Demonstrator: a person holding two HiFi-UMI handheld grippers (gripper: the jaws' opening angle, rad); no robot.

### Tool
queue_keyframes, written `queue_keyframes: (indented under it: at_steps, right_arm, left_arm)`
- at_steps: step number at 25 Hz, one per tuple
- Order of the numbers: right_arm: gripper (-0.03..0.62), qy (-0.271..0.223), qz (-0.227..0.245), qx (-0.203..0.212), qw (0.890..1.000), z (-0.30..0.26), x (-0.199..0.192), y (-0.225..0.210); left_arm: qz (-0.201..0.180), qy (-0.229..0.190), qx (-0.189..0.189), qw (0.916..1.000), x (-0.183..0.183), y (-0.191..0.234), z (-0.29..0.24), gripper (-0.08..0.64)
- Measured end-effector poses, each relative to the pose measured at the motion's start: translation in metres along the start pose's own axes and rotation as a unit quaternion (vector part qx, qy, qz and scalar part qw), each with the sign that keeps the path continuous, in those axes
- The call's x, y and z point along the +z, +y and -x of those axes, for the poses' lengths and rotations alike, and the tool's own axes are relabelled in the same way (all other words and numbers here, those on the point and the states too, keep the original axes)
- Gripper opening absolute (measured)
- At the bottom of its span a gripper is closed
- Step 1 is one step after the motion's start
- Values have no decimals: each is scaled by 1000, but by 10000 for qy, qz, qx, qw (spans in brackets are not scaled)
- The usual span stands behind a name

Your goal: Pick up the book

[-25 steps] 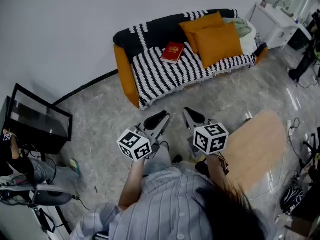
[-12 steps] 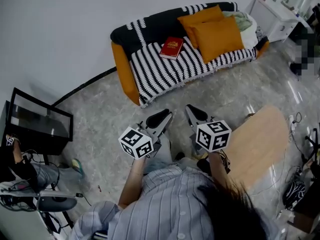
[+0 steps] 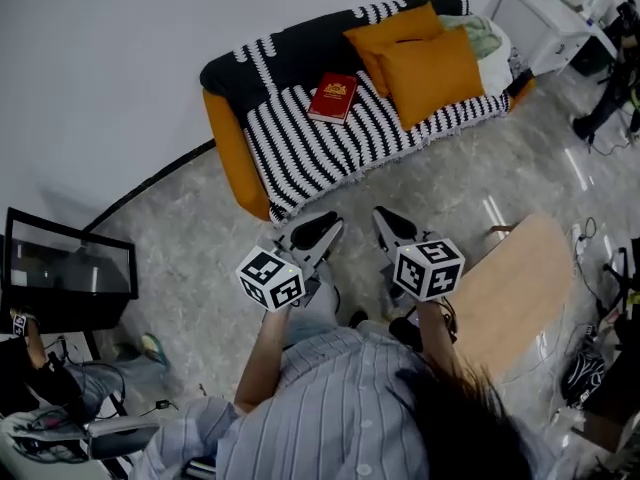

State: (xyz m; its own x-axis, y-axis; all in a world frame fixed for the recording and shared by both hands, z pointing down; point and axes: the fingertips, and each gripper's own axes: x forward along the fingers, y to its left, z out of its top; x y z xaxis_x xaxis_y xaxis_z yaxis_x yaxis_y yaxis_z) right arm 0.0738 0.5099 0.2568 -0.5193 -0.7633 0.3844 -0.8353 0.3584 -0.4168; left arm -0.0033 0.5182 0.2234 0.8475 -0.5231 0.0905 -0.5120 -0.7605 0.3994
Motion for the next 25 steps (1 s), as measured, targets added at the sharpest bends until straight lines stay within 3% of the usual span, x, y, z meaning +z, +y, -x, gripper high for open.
queue_keyframes:
  at_steps: [7,18,25]
  right_arm:
    - [21,19,-262,-102,9996,-81,44,-9]
    - [21,92,-356,-210,9991,-202,93,-3]
    - [21,88,-336,-361,9987,-239,108,-5]
  left_arm:
    - [-71,214,-265,9994,42,74,-26,71]
    - [-7,184,-276,9994,98,206,-37,71]
    - [51,225,-362,9991,111,251,-44,71]
